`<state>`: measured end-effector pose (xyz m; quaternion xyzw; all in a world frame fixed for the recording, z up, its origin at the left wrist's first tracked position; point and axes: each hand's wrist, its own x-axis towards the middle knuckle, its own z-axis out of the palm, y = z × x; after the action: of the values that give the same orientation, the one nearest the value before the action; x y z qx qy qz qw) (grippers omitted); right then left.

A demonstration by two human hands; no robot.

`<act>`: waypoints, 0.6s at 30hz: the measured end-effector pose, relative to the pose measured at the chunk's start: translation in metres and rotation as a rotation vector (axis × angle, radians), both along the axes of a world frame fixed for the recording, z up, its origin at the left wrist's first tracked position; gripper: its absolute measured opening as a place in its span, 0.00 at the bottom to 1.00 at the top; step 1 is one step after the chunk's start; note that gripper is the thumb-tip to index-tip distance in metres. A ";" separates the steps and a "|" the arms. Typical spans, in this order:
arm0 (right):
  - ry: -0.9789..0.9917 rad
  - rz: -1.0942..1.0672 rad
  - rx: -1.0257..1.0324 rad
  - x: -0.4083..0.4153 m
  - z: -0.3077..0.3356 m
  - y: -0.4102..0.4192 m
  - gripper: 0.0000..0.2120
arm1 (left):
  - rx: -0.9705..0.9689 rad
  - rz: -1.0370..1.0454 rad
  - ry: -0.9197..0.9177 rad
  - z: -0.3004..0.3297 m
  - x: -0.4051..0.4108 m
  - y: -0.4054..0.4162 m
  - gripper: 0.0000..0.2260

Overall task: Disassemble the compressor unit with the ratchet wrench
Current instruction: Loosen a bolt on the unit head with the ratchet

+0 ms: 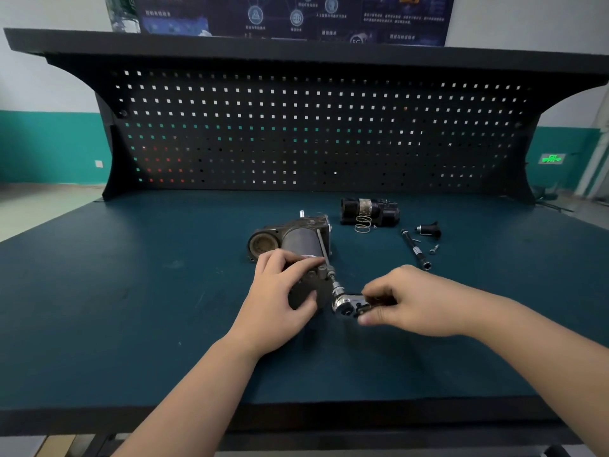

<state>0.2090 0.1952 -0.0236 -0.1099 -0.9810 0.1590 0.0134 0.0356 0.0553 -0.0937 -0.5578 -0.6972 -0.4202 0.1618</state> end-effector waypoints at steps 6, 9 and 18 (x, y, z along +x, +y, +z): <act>0.039 0.028 -0.162 -0.007 -0.004 0.001 0.13 | 0.054 0.047 0.147 -0.002 0.001 0.001 0.20; 0.043 0.048 -0.076 -0.006 -0.005 0.001 0.16 | 0.036 -0.085 0.425 0.005 0.005 0.007 0.19; 0.132 -0.060 0.040 0.007 -0.008 0.014 0.25 | 0.118 -0.190 0.590 0.013 0.005 0.016 0.09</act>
<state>0.2158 0.2093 -0.0316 -0.1284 -0.9772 0.1460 0.0851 0.0409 0.0717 -0.0807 -0.7080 -0.5392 -0.2932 0.3492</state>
